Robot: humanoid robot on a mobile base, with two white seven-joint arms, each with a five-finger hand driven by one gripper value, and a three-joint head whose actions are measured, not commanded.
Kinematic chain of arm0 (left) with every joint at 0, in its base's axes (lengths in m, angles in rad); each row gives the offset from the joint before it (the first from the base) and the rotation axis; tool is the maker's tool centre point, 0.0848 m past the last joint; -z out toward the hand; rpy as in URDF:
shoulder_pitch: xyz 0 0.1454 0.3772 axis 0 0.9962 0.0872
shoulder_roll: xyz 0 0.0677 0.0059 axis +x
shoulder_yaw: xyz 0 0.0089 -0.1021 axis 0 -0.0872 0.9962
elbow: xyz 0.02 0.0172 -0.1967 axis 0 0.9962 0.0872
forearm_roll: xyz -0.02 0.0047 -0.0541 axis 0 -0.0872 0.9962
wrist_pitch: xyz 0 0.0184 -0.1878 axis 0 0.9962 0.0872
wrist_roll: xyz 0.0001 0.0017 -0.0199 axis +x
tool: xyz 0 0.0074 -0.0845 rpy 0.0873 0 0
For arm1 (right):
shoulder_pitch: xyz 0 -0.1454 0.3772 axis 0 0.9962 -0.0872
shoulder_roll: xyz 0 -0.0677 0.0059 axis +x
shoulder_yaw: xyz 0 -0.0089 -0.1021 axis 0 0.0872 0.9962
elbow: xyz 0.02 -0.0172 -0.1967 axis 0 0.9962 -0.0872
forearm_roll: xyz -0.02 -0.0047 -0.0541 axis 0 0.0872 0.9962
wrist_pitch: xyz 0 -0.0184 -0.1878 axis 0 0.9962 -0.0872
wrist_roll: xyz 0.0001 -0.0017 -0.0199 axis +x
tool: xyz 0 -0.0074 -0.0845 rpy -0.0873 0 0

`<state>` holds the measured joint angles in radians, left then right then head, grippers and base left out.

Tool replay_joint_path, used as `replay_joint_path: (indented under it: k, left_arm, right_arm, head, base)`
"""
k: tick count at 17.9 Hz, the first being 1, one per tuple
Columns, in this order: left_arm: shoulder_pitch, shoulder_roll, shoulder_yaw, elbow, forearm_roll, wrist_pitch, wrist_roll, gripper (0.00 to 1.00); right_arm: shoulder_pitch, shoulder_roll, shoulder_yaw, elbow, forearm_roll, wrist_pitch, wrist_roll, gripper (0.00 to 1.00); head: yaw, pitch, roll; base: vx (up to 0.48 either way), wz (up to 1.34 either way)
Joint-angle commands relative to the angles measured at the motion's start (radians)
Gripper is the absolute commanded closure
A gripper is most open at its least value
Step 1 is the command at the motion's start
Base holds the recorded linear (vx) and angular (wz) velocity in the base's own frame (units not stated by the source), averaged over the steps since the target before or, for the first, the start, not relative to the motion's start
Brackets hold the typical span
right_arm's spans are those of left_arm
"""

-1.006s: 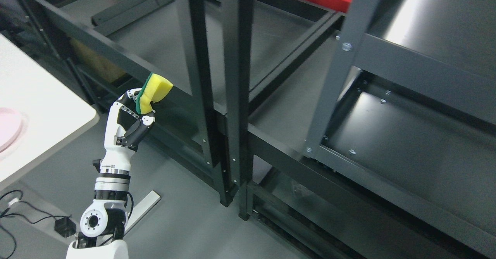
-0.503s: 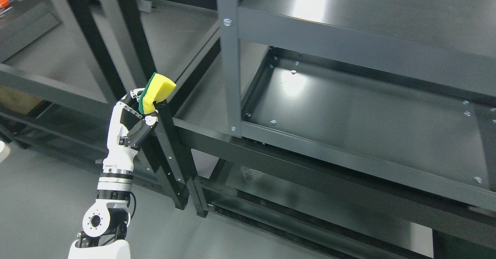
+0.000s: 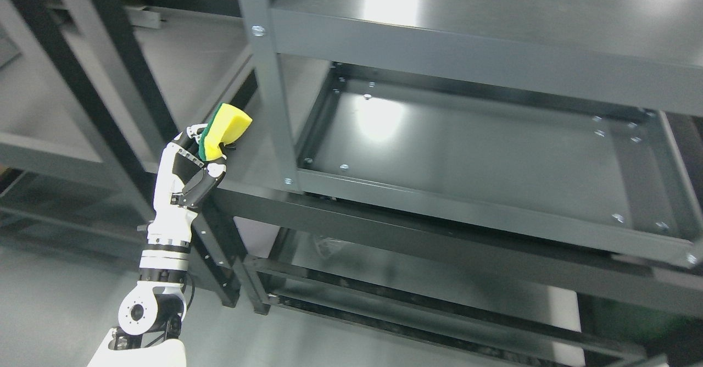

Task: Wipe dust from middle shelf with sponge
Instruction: 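Hold the sponge raised in the left hand while turning toward the shelf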

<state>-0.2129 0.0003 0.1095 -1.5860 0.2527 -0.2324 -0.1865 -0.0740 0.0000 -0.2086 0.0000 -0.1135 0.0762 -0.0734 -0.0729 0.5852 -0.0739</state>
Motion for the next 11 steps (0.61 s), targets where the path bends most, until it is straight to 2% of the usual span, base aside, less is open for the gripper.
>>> replay_joint_path:
  k: [1,6,11]
  left_arm:
    - [0.000,0.017,-0.005,0.000,0.000,0.004,-0.001,0.99]
    - [0.000,0.017,-0.011,0.000,0.002,0.004,0.001,0.99]
    - [-0.002,0.017,-0.013,0.000,0.002,0.004,0.001,0.99]
  right_arm:
    - [0.000,-0.017,0.000,-0.017,0.000,0.001,0.000,0.00]
    - [0.000,-0.017,0.000,-0.017,0.000,0.001,0.000,0.00]
    - [0.000,-0.017,0.000,-0.017,0.000,0.001,0.000,0.00]
  head:
    - [0.0000,0.000,0.000]
    - [0.0000,0.000,0.000]
    - [0.0000,0.000,0.000]
  base:
    - [-0.048,-0.25]
    - [-0.048,-0.33]
    - [-0.013,-0.08]
